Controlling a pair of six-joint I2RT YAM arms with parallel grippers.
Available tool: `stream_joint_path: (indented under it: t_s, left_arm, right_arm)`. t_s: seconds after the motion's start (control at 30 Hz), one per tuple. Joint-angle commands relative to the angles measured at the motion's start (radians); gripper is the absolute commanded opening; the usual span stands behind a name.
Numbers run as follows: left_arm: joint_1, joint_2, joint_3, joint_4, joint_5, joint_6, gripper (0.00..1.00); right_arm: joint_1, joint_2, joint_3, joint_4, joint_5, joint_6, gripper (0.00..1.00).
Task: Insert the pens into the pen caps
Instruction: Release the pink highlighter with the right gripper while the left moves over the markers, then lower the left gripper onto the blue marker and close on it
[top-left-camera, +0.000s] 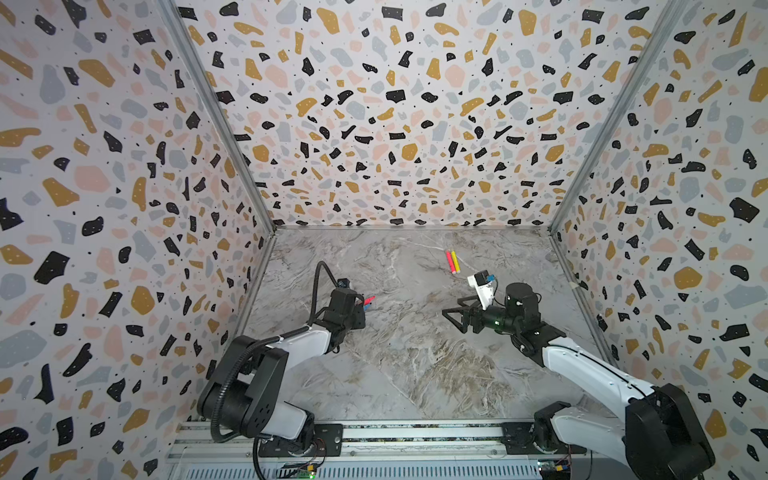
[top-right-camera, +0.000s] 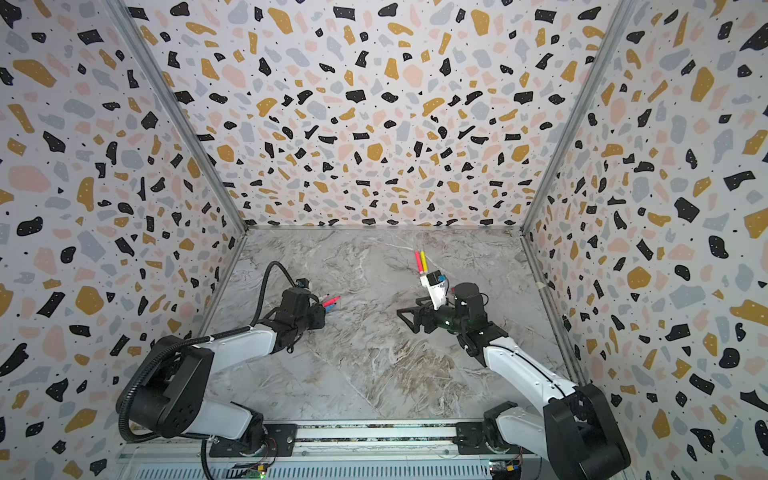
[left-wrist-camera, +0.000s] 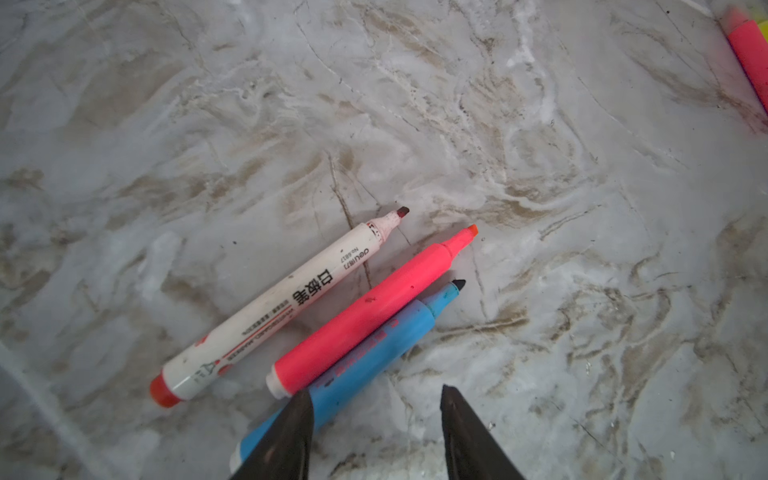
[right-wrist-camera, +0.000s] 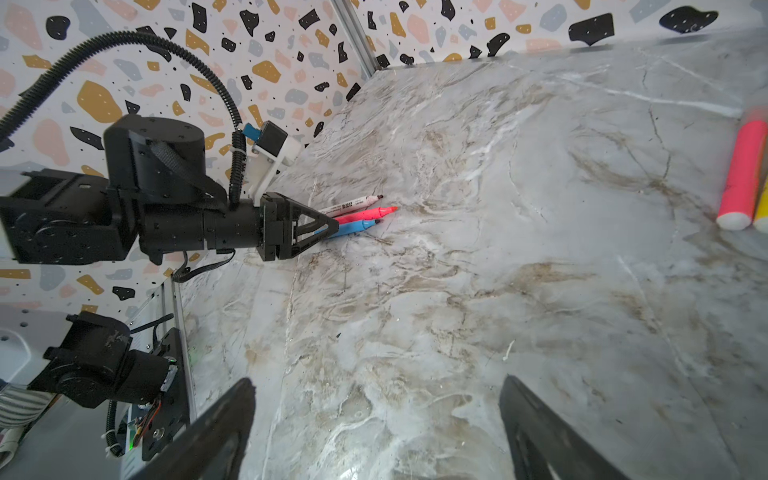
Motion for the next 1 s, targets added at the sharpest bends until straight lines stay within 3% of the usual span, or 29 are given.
stream_joint_path:
  t_s: [0.0,0.4,0.97]
  left_arm:
    - [0.013,0.019,0.034,0.045,0.008,0.024,0.5]
    - [0.025,0.081,0.058,0.049,0.023,0.04,0.49]
    - [0.009,0.086,0.02,0.052,0.144,0.018,0.45]
  right_arm:
    - [0.0,-0.051,-0.035,0.056,-0.025,0.036,0.92]
    - [0.012,-0.099,-0.116,0.097,-0.024,0.088,0.92]
    - [0.044,-0.122,-0.153,0.124,0.001,0.119,0.91]
